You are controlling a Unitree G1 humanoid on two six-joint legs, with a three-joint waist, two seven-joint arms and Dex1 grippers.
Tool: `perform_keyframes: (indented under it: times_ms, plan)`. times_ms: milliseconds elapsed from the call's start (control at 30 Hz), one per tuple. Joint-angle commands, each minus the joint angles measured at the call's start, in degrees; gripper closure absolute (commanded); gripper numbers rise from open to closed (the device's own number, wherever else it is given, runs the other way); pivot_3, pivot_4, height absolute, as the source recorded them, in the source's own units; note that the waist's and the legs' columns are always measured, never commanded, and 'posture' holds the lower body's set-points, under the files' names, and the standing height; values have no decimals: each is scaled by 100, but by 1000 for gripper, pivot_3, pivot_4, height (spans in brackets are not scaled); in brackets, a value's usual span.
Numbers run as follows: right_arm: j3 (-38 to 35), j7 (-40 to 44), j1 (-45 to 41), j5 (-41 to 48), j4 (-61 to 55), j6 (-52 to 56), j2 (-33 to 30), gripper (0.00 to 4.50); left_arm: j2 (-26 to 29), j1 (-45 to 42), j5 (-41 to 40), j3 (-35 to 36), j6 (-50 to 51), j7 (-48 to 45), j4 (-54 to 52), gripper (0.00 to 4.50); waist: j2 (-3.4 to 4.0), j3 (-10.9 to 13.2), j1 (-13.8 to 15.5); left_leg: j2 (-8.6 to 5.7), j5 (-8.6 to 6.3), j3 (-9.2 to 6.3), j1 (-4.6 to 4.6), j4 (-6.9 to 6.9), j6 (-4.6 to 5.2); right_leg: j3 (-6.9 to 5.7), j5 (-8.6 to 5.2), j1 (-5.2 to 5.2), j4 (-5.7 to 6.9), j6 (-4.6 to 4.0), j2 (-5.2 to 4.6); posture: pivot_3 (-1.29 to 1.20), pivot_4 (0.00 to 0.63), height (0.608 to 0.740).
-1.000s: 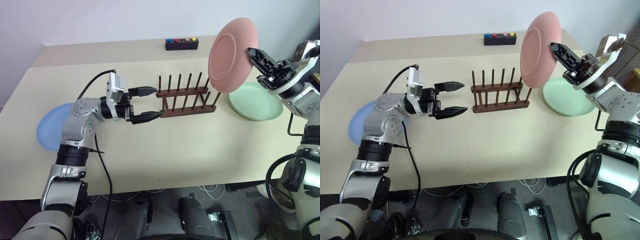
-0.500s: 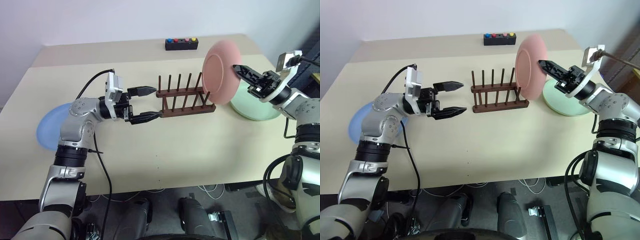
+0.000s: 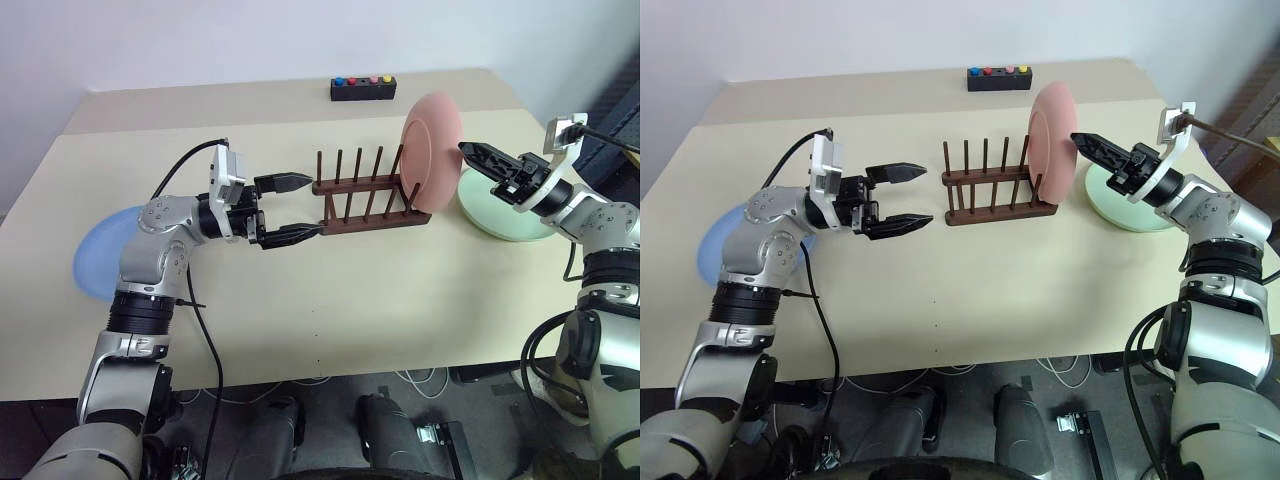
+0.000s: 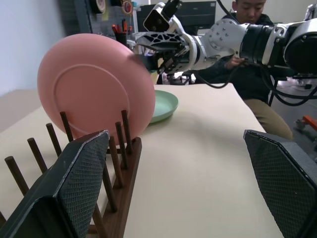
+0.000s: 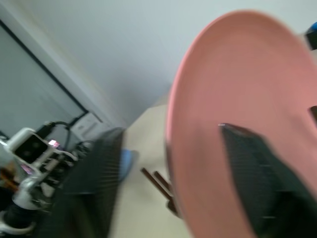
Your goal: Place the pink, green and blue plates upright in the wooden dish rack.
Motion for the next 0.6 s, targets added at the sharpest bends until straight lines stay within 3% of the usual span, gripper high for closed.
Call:
perform_keyframes:
  times_ms: [33, 433, 600]
  plan:
    - [-82, 26, -131, -13, -404, -220, -47, 233, 48, -52, -79, 84, -29, 4, -147, 0, 0, 0, -3, 0, 0, 0, 0, 0, 0, 0, 0, -1, 1, 0, 0, 0, 150, 740]
    - [-439, -935, 467, -296, -1535, -966, -345, 233, 5, -73, -119, 59, 20, -31, -148, 0, 0, 0, 20, 1, 1, -2, 0, 3, -1, -1, 0, 0, 1, 0, 1, 0, 150, 740]
    - [47, -1102, 1636, -1225, -2199, -1544, -963, 233, 62, 97, -59, -138, 305, -29, -449, 0, 2, -1, 36, 1, 0, -4, -3, 4, -1, -3, 0, 1, 1, 0, 1, 0, 150, 740]
